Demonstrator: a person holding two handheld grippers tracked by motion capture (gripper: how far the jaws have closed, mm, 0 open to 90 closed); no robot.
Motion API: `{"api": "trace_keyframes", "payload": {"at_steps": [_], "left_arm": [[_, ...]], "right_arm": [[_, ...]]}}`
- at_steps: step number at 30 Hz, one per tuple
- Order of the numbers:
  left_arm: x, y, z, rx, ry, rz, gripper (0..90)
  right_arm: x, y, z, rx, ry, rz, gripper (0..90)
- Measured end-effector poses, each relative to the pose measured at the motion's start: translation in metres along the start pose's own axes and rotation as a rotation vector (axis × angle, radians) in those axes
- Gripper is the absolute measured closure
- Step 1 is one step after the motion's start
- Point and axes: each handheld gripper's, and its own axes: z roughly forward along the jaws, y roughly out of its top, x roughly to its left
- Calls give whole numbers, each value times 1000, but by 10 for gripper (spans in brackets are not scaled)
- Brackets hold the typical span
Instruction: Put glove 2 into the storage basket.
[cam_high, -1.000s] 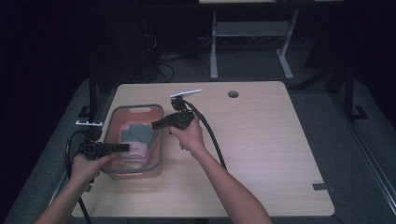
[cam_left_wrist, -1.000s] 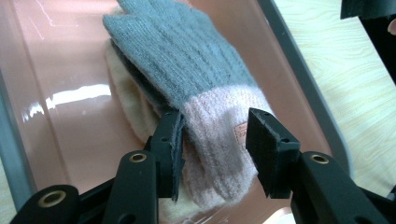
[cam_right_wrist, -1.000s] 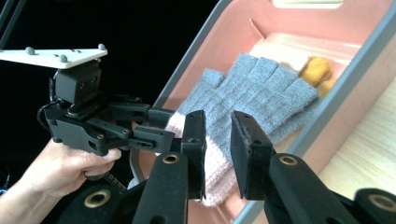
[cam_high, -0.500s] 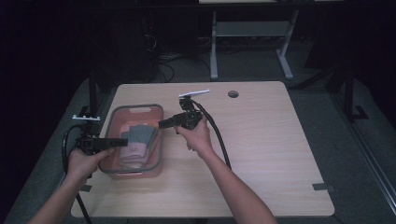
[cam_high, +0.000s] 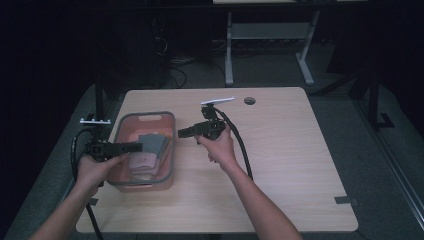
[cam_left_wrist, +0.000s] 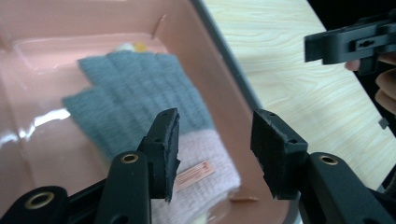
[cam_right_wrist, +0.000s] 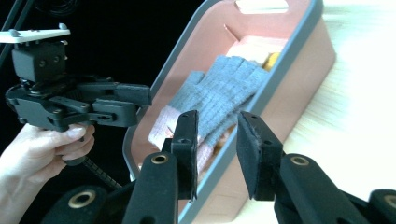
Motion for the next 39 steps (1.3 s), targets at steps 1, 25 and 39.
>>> {"api": "trace_keyframes", "payload": {"at_steps": [1,25,39], "left_arm": [[-2,0,1,0,-6,3,515],[-33,12,25,-4,-85,24,434],[-51,16,40,-21,-139,55,428]], "right_arm": [[-1,-1,-2,-3,-2,3,676],[-20,-14,-46,-58,-33,16,616],[-34,-22,-72,-96,-43,31,589]]}}
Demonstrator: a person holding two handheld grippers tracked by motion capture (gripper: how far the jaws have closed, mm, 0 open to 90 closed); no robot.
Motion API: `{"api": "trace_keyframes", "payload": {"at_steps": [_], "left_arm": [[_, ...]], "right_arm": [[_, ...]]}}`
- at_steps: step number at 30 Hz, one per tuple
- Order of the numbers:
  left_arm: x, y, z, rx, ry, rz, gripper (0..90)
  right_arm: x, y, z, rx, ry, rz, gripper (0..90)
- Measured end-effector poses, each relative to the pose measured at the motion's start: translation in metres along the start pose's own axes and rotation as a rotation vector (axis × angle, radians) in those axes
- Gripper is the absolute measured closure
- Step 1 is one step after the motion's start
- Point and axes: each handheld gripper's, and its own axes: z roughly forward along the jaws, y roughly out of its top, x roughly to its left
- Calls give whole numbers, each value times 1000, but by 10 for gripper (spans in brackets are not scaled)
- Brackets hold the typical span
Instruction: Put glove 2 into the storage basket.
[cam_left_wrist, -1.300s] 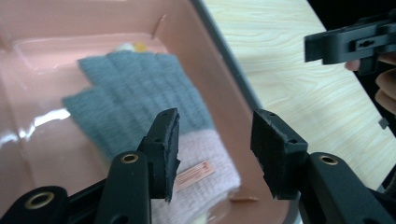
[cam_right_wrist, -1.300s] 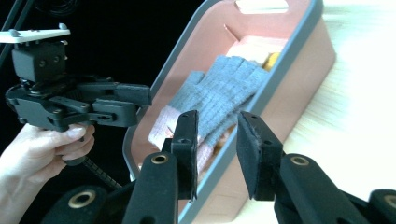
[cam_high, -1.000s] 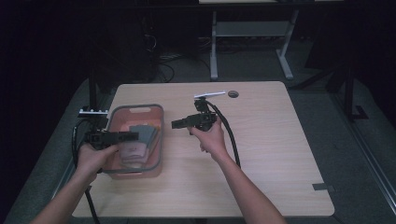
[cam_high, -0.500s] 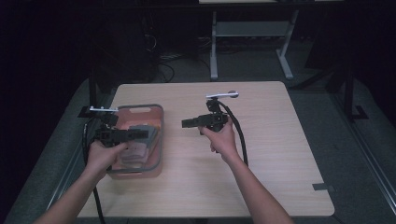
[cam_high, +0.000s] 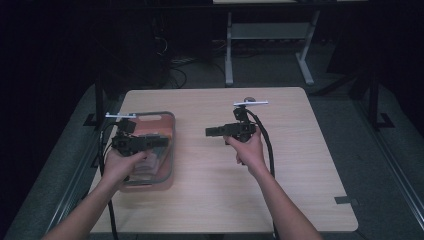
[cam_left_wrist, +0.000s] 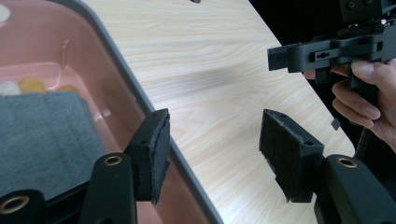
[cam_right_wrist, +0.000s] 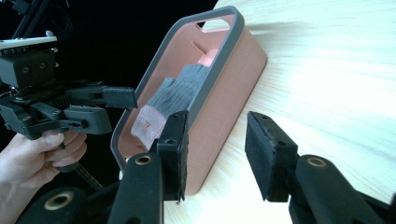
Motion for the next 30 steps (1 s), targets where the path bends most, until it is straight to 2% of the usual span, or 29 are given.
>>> {"api": "trace_keyframes", "payload": {"at_steps": [5,30], "left_arm": [[-6,2,6,4,-23,8,404],[-36,6,36,37,-82,42,358]], "right_arm": [[-5,-2,-8,-5,-1,12,582],[-22,-14,-43,-39,-28,30,564]]}}
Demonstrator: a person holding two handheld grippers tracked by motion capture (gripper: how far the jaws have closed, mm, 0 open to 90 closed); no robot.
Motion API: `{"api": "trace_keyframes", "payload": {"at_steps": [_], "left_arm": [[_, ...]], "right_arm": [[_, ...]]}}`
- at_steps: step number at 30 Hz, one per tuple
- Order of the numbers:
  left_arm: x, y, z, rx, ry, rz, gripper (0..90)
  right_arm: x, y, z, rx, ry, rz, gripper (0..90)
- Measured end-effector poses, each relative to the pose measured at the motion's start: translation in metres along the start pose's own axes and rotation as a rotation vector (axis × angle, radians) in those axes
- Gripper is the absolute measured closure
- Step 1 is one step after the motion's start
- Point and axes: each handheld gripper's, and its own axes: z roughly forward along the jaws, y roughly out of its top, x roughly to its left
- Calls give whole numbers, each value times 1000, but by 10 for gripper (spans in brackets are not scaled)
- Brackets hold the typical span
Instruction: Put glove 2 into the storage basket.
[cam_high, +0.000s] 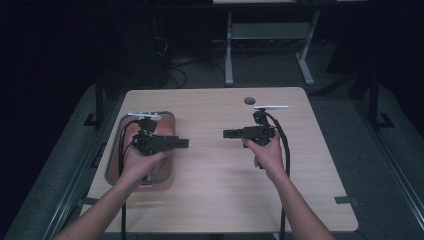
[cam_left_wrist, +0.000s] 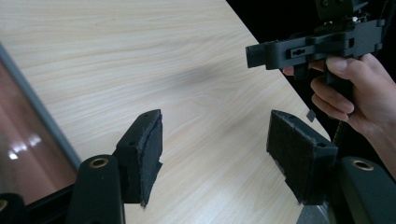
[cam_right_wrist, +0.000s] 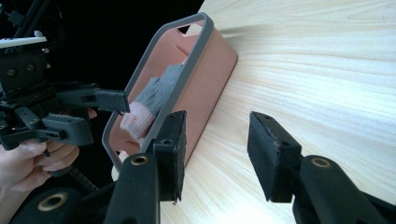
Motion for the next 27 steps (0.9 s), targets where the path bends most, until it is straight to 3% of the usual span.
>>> {"api": "trace_keyframes", "payload": {"at_steps": [27], "left_arm": [[-24,-6,29,48,-49,42,310]], "right_arm": [[-23,-15,-28,-16,-35,46,539]]}}
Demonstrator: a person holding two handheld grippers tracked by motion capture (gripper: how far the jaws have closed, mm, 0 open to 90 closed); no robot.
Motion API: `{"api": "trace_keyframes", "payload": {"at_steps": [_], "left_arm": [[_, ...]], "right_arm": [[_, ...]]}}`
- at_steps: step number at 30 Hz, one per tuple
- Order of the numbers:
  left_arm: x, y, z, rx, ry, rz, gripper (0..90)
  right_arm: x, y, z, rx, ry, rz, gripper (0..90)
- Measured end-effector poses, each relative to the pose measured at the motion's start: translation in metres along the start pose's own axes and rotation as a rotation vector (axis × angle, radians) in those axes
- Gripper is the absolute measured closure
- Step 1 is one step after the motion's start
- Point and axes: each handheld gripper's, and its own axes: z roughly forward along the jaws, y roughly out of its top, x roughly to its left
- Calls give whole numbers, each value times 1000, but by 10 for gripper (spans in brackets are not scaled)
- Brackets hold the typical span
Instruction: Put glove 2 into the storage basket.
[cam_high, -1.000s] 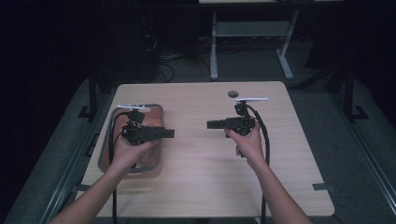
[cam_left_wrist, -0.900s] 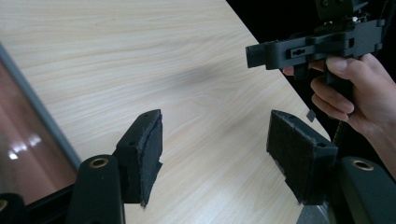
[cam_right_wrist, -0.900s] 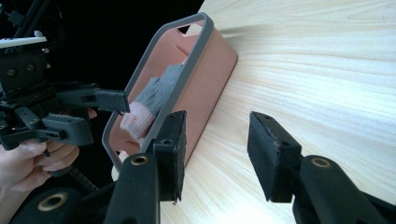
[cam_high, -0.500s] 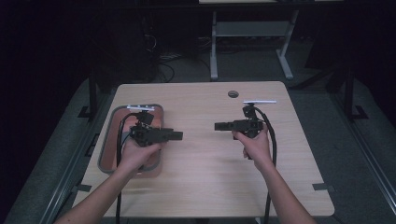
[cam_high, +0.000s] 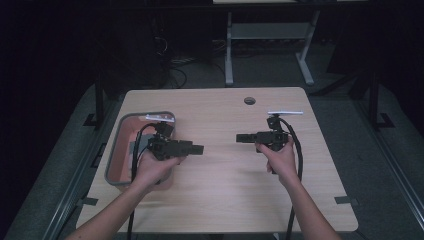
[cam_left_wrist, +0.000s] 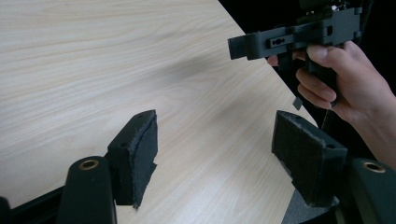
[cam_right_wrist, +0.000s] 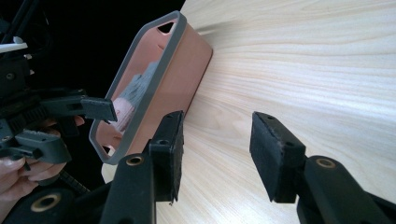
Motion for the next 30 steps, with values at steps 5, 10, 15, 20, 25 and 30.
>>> {"api": "trace_keyframes", "payload": {"at_steps": [5,10,15,20,25,30], "left_arm": [[-4,-1,6,6,-8,7,302],[-6,-2,11,0,-22,9,291],[-10,-4,19,9,-40,16,281],[-15,-6,26,10,-65,25,275],[-18,-11,33,14,-84,20,275],[-21,-17,40,19,-107,15,275]], "right_arm": [[-5,-4,-4,1,1,12,528],[-13,-8,-9,-2,-8,28,517],[-20,-12,-13,-8,-9,41,509],[-26,-16,-16,-6,-12,51,504],[-29,-18,-22,-10,-6,55,503],[-32,-20,-29,-15,-16,61,499]]}}
